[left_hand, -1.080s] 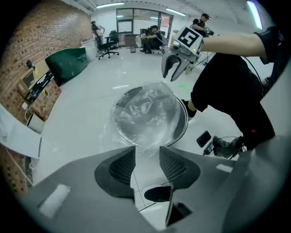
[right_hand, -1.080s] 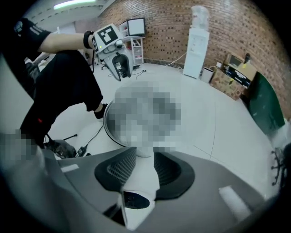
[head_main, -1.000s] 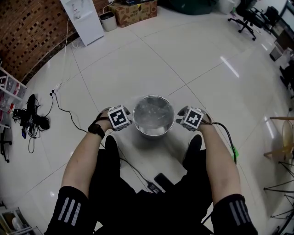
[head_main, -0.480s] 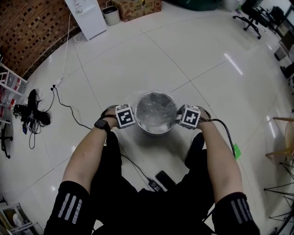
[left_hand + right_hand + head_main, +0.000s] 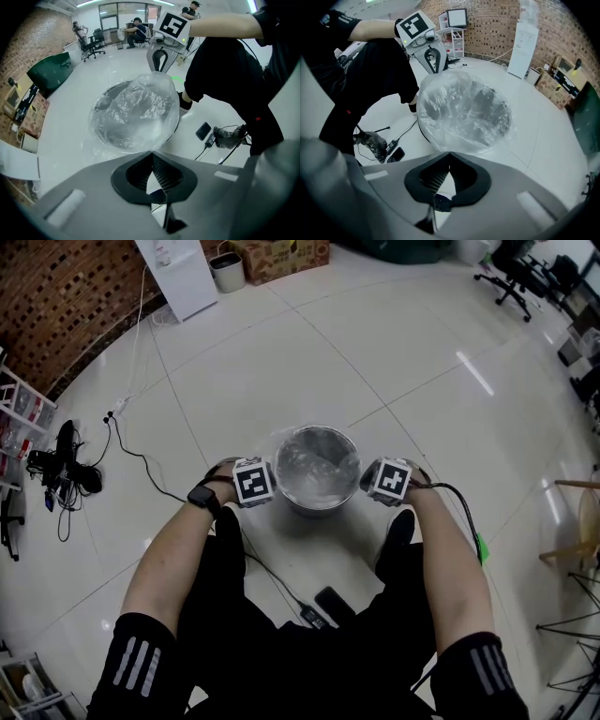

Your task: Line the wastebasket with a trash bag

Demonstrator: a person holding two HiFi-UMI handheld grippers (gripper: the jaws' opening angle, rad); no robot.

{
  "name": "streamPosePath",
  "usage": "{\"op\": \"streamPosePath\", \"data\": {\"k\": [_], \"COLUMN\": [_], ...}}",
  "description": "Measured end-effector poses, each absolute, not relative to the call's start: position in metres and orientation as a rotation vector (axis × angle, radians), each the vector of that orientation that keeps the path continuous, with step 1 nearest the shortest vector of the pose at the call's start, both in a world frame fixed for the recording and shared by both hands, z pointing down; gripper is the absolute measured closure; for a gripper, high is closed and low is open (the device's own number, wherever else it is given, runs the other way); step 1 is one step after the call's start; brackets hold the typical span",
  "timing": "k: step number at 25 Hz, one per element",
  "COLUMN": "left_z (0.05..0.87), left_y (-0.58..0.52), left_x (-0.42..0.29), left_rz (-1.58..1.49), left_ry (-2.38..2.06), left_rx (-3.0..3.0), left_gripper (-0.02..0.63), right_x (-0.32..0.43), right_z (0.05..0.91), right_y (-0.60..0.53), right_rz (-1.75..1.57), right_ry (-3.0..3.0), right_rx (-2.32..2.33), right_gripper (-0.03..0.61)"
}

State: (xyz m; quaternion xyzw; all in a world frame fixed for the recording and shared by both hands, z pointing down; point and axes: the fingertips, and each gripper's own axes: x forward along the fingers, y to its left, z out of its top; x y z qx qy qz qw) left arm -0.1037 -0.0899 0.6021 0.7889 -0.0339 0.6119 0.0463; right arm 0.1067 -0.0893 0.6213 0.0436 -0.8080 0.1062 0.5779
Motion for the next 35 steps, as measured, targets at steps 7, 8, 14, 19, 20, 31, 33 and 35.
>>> {"op": "streamPosePath", "data": {"k": [7, 8, 14, 19, 20, 31, 33, 35], "left_z": [0.605, 0.608, 0.635, 0.67, 0.675, 0.717, 0.723, 0.728], "left_y": [-0.047, -0.041, -0.019, -0.002, -0.003, -0.019, -0.026, -0.033], "left_x": [-0.113, -0.113, -0.118, -0.122, -0.123, -0.118, -0.118, -0.118], "left_rz": [1.909, 1.918, 1.936, 1.841, 1.836, 1.759, 1.77, 1.782], "left_ry": [0.084, 0.112, 0.182, 0.168, 0.153, 0.053, 0.028, 0.005], "left_rx": [2.349, 2.332, 2.233, 2.095, 2.085, 2.02, 2.01, 2.005], "left_gripper": [0.62, 0.62, 0.62, 0.62, 0.62, 0.618, 0.618, 0.618], "right_x": [0.108, 0.112, 0.116, 0.117, 0.118, 0.12, 0.115, 0.113], "right_z": [0.606, 0.61, 0.633, 0.659, 0.663, 0.694, 0.7, 0.709], "right_y": [-0.061, -0.057, -0.047, -0.045, -0.046, -0.057, -0.063, -0.067], "right_rz": [0.31, 0.328, 0.385, 0.501, 0.516, 0.557, 0.536, 0.508], "right_ry": [-1.919, -1.905, -1.85, -1.862, -1.861, -1.799, -1.81, -1.802], "right_rx": [0.015, 0.006, -0.032, -0.026, -0.021, 0.01, 0.011, 0.014], "right_gripper": [0.571, 0.571, 0.571, 0.571, 0.571, 0.571, 0.571, 0.571]}}
